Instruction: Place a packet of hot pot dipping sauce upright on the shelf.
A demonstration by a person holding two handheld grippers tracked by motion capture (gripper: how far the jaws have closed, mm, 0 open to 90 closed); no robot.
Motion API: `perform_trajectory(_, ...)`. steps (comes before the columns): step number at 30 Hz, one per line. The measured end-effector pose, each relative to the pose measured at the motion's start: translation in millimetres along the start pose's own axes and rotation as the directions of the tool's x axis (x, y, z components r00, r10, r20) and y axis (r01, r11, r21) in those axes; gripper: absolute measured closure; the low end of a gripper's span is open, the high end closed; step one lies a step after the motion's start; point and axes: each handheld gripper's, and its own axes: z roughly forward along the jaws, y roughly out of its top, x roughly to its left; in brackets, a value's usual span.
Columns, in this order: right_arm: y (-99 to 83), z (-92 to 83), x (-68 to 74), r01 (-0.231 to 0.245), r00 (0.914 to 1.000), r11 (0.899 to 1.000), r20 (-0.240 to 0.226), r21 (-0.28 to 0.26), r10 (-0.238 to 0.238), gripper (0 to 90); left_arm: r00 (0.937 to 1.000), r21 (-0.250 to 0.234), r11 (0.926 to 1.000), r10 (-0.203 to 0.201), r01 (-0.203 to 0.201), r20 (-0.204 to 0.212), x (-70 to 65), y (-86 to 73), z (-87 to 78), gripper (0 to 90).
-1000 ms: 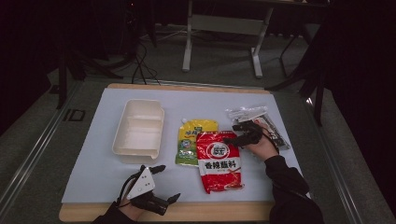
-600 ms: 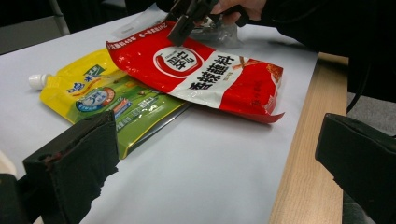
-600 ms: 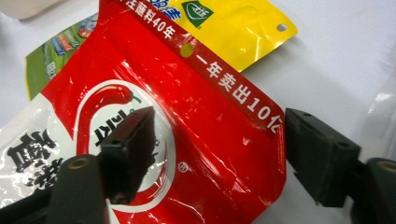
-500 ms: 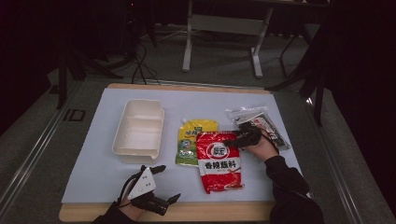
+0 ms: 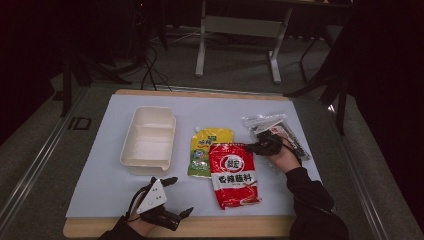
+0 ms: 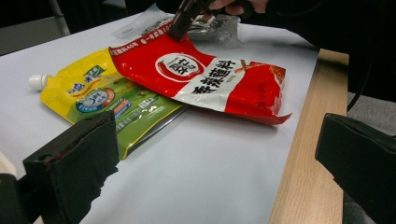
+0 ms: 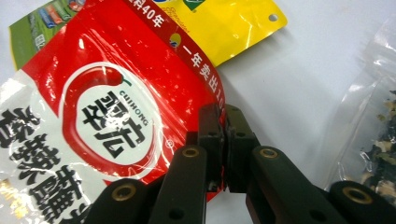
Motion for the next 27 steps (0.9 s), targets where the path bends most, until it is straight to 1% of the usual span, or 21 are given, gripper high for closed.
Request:
perform_trajectory(2,3.4,-6.0,3.7,0.007,1.0000,1.000,0.006,-0.007,-0.007,88.5,1.0000,0.000,1.0000,0.001,-0.001,0.000,-0.1,0.1,-0.1,0.7)
perform_trajectory(3,3.4,-6.0,3.7,0.007,1.0000,1.000,0.006,-0.007,-0.007,88.5,1.0000,0.000,1.0000,0.000,0.000,0.001,0.0,0.1,-0.1,0.7)
perform_trajectory(4,5.6,-11.1,7.1,0.016,0.9998,1.000,0.009,-0.021,-0.016,88.6,1.0000,0.000,1.0000,-0.001,0.001,0.001,0.0,0.1,0.0,0.7)
perform_trajectory(6,7.8,-16.8,10.6,0.027,0.9995,0.999,0.014,-0.030,-0.027,88.6,1.0000,0.000,1.0000,-0.002,0.002,0.002,-0.4,0.4,0.0,0.7)
perform_trajectory(7,7.8,-16.8,10.6,0.027,0.9995,0.999,0.014,-0.030,-0.027,88.7,1.0000,-0.001,1.0000,-0.001,0.001,0.003,-0.9,0.7,0.0,0.7)
perform_trajectory(8,9.8,-22.7,15.2,0.039,0.9990,0.999,0.024,-0.037,-0.038,88.7,1.0000,-0.005,1.0000,-0.002,0.002,0.005,-1.5,1.0,0.1,0.7)
perform_trajectory(10,10.6,-25.5,17.2,0.044,0.9989,0.998,0.022,-0.041,-0.043,88.7,0.9999,-0.009,0.9999,-0.006,0.006,0.013,-2.3,1.6,0.4,0.7)
perform_trajectory(11,11.4,-28.1,19.5,0.056,0.9981,0.997,0.029,-0.046,-0.054,88.7,0.9998,-0.011,0.9999,-0.010,0.010,0.017,-2.7,1.8,0.6,0.7)
perform_trajectory(13,12.2,-31.0,21.8,0.059,0.9978,0.997,0.033,-0.052,-0.057,88.7,0.9998,-0.011,0.9999,-0.011,0.011,0.018,-3.0,2.1,0.8,0.7)
perform_trajectory(14,14.7,-39.2,27.6,0.073,0.9970,0.995,0.031,-0.067,-0.071,88.8,0.9999,-0.009,1.0000,-0.003,0.003,0.011,-3.1,2.9,0.6,0.7)
perform_trajectory(15,15.2,-41.3,28.6,0.077,0.9967,0.994,0.030,-0.072,-0.075,88.8,1.0000,-0.007,1.0000,0.001,-0.001,-0.003,-3.0,3.6,0.5,0.7)
perform_trajectory(17,16.3,-47.3,32.0,0.078,0.9967,0.993,0.030,-0.088,-0.076,88.9,0.9999,-0.013,0.9999,0.008,-0.008,-0.012,-2.4,4.5,0.1,0.7)
perform_trajectory(19,16.8,-50.2,33.8,0.082,0.9964,0.992,0.029,-0.091,-0.080,88.9,0.9999,-0.013,0.9999,0.008,-0.008,-0.012,-2.4,4.5,0.1,0.7)
perform_trajectory(20,17.8,-56.8,38.3,0.093,0.9955,0.990,0.028,-0.105,-0.090,89.0,0.9996,-0.024,0.9995,0.018,-0.018,-0.023,-2.2,6.7,0.0,0.7)
perform_trajectory(21,18.1,-60.0,40.4,0.097,0.9951,0.989,0.030,-0.112,-0.094,89.0,0.9986,-0.016,0.9995,0.025,-0.026,-0.046,-2.9,7.5,-0.3,0.7)
perform_trajectory(22,18.5,-63.2,42.5,0.103,0.9944,0.988,0.032,-0.118,-0.100,89.0,0.9986,-0.016,0.9995,0.025,-0.026,-0.046,-2.9,7.5,-0.3,0.7)
perform_trajectory(23,19.1,-66.1,44.4,0.109,0.9939,0.987,0.030,-0.122,-0.106,89.1,0.9979,-0.005,0.9997,0.023,-0.023,-0.061,-3.3,8.7,-0.5,0.7)
perform_trajectory(24,19.1,-66.1,44.4,0.109,0.9939,0.987,0.030,-0.122,-0.106,89.1,0.9978,0.000,0.9999,0.013,-0.013,-0.065,-3.4,10.3,-1.2,0.7)
perform_trajectory(25,20.1,-72.6,48.6,0.117,0.9930,0.984,0.028,-0.136,-0.115,89.1,0.9984,-0.004,0.9999,-0.017,0.017,-0.055,-3.2,14.1,-3.1,0.7)
perform_trajectory(26,20.8,-75.6,51.1,0.125,0.9921,0.983,0.030,-0.138,-0.122,89.1,0.9984,-0.004,0.9999,-0.017,0.017,-0.055,-3.2,14.1,-3.1,0.7)
perform_trajectory(27,21.4,-78.5,53.7,0.135,0.9907,0.981,0.039,-0.141,-0.130,89.1,0.9988,0.002,0.9993,-0.039,0.039,-0.031,-3.1,17.7,-4.3,0.7)
